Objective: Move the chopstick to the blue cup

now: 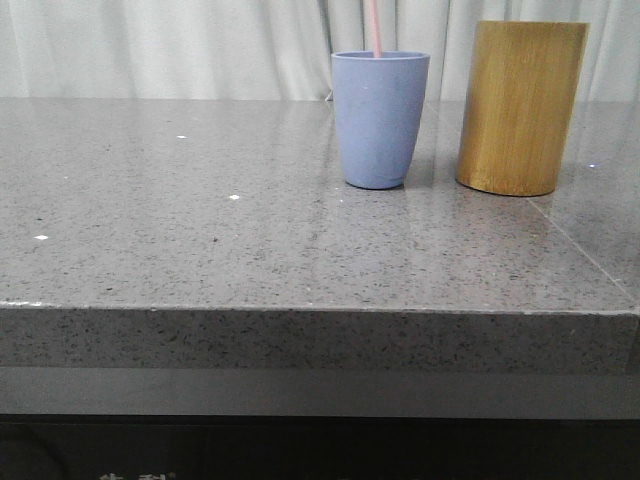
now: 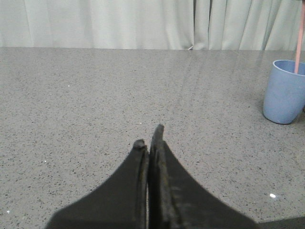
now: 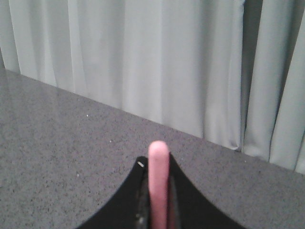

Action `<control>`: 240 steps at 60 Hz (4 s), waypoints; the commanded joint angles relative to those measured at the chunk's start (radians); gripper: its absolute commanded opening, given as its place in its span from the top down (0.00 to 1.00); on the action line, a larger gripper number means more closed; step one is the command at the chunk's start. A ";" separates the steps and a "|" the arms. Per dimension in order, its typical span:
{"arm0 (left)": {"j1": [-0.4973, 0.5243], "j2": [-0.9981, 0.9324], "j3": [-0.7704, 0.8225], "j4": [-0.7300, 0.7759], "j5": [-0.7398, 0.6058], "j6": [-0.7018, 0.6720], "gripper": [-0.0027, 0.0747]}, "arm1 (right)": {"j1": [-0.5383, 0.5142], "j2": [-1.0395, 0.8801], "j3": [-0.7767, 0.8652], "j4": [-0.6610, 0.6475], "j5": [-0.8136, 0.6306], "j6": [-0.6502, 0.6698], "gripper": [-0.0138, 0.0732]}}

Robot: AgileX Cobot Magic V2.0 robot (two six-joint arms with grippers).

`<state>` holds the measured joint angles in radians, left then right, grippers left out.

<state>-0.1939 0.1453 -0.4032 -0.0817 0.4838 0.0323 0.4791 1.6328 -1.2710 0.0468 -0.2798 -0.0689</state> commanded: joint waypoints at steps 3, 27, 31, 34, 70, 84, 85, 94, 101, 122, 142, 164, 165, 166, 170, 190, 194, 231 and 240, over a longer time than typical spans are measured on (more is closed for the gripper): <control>0.000 0.012 -0.027 -0.012 -0.085 -0.008 0.99 | 0.000 -0.037 0.048 -0.011 -0.182 -0.004 0.73; 0.000 0.012 -0.027 -0.012 -0.085 -0.008 0.99 | 0.000 -0.152 0.059 0.049 -0.130 -0.004 0.47; 0.000 0.012 -0.027 -0.012 -0.085 -0.008 0.99 | -0.009 -0.201 0.018 0.105 0.016 -0.004 0.48; 0.000 0.012 -0.027 -0.012 -0.085 -0.008 0.99 | -0.024 -0.233 -0.026 0.122 0.154 -0.004 0.48; 0.000 0.012 -0.027 -0.012 -0.085 -0.008 0.99 | -0.402 -0.478 -0.034 0.124 0.900 -0.004 0.92; 0.000 0.012 -0.027 -0.012 -0.085 -0.008 0.99 | -0.432 -0.753 0.329 0.127 0.799 -0.004 0.92; 0.000 0.012 -0.027 -0.012 -0.085 -0.008 0.99 | -0.432 -0.772 0.351 0.127 0.787 -0.004 0.92; 0.000 0.012 -0.027 -0.012 -0.085 -0.008 0.99 | -0.432 -0.968 0.562 0.127 0.683 -0.004 0.92; 0.000 0.012 -0.027 -0.012 -0.085 -0.008 0.99 | -0.432 -1.119 0.702 0.127 0.643 -0.004 0.92; 0.000 0.012 -0.027 -0.012 -0.085 -0.008 0.99 | -0.432 -1.462 0.931 0.127 0.555 -0.004 0.92; 0.000 0.012 -0.027 -0.012 -0.085 -0.008 0.99 | -0.432 -1.505 0.939 0.127 0.552 -0.004 0.92; 0.000 0.012 -0.027 -0.012 -0.085 -0.008 0.99 | -0.432 -1.505 0.939 0.127 0.552 -0.004 0.92; 0.000 0.012 -0.027 -0.012 -0.085 -0.008 0.99 | -0.432 -1.505 0.939 0.127 0.552 -0.004 0.92; 0.000 0.012 -0.027 -0.012 -0.085 -0.008 0.99 | -0.432 -1.505 0.939 0.127 0.552 -0.004 0.92; 0.000 0.012 -0.027 -0.012 -0.085 -0.008 0.99 | -0.432 -1.505 0.939 0.127 0.552 -0.004 0.92; 0.019 -0.054 0.034 -0.012 -0.122 -0.008 0.99 | -0.432 -1.505 0.939 0.127 0.552 -0.004 0.92; 0.045 -0.110 0.082 -0.012 -0.150 -0.008 0.99 | -0.432 -1.505 0.939 0.127 0.552 -0.004 0.92; 0.138 -0.176 0.414 -0.059 -0.311 -0.008 0.99 | -0.432 -1.506 0.939 0.127 0.555 -0.004 0.92; 0.138 -0.176 0.414 -0.059 -0.294 -0.008 0.99 | -0.432 -1.506 0.939 0.127 0.554 -0.004 0.92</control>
<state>-0.0576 -0.0054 0.0018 -0.1279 0.2654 0.0323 0.0542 0.1180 -0.3080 0.1693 0.3574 -0.0689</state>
